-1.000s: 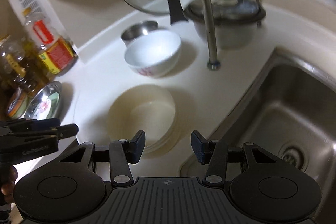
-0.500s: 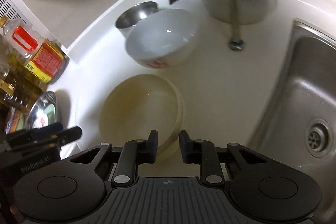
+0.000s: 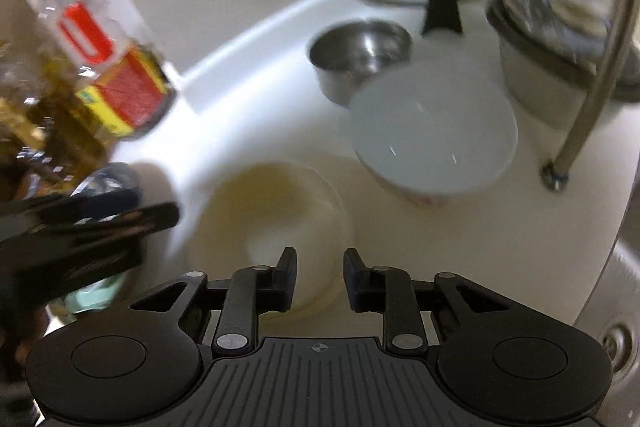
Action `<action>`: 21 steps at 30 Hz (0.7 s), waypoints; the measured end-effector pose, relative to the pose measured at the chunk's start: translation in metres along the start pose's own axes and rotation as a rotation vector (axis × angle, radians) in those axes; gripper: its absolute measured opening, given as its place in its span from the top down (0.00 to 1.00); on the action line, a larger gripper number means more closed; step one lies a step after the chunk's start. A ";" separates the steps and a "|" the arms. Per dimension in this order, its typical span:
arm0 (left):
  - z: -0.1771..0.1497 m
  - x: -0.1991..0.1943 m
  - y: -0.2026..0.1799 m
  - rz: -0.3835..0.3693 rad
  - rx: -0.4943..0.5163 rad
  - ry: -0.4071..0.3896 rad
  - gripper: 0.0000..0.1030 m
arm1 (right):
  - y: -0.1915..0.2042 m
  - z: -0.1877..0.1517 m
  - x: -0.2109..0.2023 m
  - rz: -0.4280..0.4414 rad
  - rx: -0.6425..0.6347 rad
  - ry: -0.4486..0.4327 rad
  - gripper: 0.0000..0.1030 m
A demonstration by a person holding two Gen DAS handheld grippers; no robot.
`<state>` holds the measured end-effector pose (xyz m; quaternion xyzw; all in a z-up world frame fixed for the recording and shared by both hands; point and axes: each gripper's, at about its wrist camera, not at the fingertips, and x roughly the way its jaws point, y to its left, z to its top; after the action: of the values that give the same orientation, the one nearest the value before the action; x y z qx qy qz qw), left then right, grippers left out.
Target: Organize plates and bowls
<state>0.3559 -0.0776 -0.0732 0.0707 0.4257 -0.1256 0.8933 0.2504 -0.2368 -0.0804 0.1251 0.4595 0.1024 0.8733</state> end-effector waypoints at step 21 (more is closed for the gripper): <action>0.137 0.132 -0.048 -0.094 0.093 -0.002 0.62 | -0.074 0.143 0.099 -0.165 0.005 -0.070 0.62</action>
<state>0.5238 -0.1769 -0.0906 0.0920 0.4216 -0.1872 0.8825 0.4288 -0.2960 -0.1023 0.0925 0.4375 0.0248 0.8941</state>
